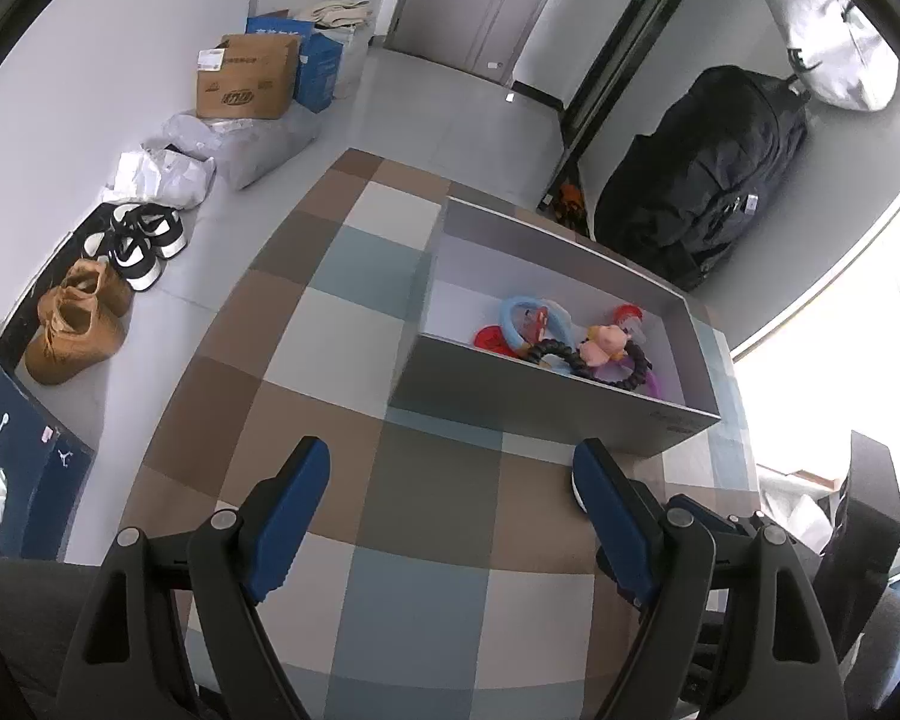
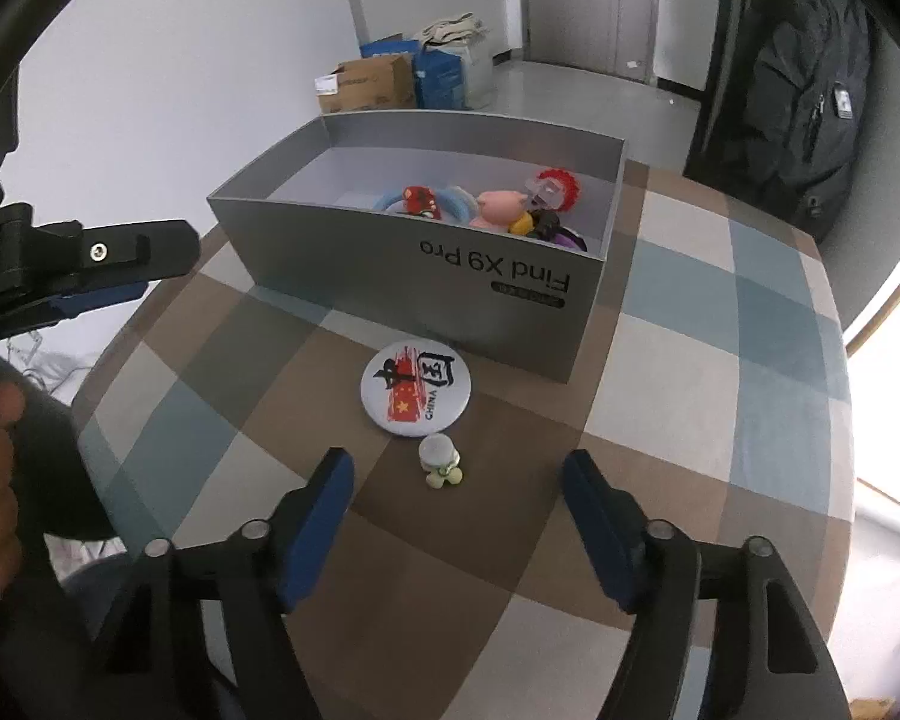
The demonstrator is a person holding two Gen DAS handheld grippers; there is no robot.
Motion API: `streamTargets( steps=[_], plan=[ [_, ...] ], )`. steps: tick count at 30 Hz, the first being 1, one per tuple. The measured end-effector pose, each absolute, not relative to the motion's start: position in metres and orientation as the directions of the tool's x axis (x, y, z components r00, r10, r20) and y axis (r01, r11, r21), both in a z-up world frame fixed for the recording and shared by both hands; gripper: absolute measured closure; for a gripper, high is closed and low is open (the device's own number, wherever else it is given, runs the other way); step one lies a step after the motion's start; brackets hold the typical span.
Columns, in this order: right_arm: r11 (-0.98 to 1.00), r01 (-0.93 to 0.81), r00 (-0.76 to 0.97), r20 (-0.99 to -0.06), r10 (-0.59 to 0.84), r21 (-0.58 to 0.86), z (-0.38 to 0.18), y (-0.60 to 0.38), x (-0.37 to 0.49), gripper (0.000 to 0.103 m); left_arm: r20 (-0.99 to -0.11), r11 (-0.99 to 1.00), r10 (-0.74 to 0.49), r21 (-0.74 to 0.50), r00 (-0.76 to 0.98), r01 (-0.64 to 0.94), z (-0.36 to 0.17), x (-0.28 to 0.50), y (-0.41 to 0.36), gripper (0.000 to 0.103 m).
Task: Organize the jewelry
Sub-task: 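Grasp the white 'China' disc with the left tool while the right tool grasps the white bead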
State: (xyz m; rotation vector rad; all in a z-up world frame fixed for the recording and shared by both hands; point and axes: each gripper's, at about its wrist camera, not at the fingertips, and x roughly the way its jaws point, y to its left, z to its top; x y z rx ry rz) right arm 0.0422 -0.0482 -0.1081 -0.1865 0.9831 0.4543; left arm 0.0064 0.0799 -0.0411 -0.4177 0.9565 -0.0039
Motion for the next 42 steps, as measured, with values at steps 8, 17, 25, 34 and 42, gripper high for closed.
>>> streamTargets(
  steps=[8,17,25,34,42],
  plan=[
    [0.899,-0.437,0.504,-0.835,0.221,-0.026,-0.11,-0.048,0.041,0.091,-0.792,0.913,-0.185,-0.358,0.582,-0.197,-0.042,0.007,0.087,0.023],
    [0.916,-0.395,0.491,-0.824,0.282,0.078,-0.096,-0.066,0.048,0.091,-0.809,0.93,-0.189,-0.329,0.556,-0.162,-0.047,0.01,0.074,0.023],
    [0.918,-0.343,0.532,-0.764,0.364,0.198,-0.069,-0.099,0.045,0.091,-0.834,0.952,-0.232,-0.3,0.501,-0.059,-0.053,0.016,0.041,0.023],
    [0.918,-0.297,0.564,-0.728,0.391,0.263,-0.052,-0.127,0.043,0.091,-0.86,0.974,-0.217,-0.221,0.462,0.046,-0.06,0.021,0.001,0.023],
    [0.91,-0.296,0.579,-0.704,0.412,0.289,-0.045,-0.142,0.035,0.091,-0.876,0.989,-0.148,-0.12,0.459,0.09,-0.068,0.023,-0.021,0.043]
  ],
)
